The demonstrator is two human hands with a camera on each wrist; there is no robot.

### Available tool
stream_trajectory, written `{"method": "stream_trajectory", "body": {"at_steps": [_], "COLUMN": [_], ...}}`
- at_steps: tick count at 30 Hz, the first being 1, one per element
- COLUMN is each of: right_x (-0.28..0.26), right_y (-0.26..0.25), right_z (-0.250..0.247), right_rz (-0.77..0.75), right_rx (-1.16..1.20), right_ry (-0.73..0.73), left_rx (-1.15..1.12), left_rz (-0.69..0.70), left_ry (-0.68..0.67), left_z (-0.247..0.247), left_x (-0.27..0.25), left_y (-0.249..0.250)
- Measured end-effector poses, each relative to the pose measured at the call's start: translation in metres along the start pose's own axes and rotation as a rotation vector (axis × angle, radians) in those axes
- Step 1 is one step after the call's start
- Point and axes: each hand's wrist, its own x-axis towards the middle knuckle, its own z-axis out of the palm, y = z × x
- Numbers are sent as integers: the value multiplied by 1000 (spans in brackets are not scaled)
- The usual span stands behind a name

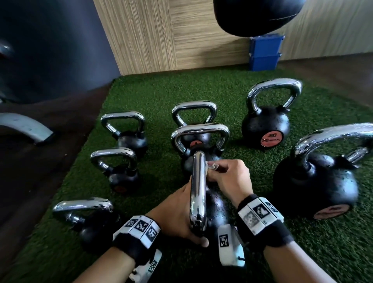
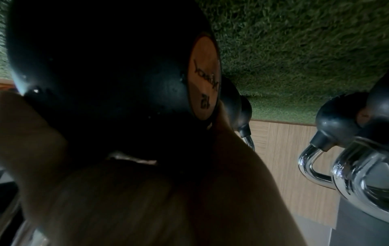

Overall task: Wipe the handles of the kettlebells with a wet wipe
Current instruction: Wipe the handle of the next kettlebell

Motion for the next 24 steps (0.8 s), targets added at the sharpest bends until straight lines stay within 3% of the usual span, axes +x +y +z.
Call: {"method": "stream_trajectory", "body": {"at_steps": [4,10,18,24], "right_x": [8,10,-21,-19], "right_y": [-6,-11,-26,-42], "right_z": [0,-1,-16,-23], "right_rz": [-114,-122,-533,-543], "right_rx": [-2,14,-118,-159], "right_ry": [73,60,94,41], "left_rx": [-56,-57,-95,-70], "left_rz": [-34,-36,-155,-174], "left_ry": [-22,-54,-94,-114], "left_z": [-3,-4,-4,-11], "left_x": [1,7,10,16], "left_y": [-2,-7,-22,-15]}}
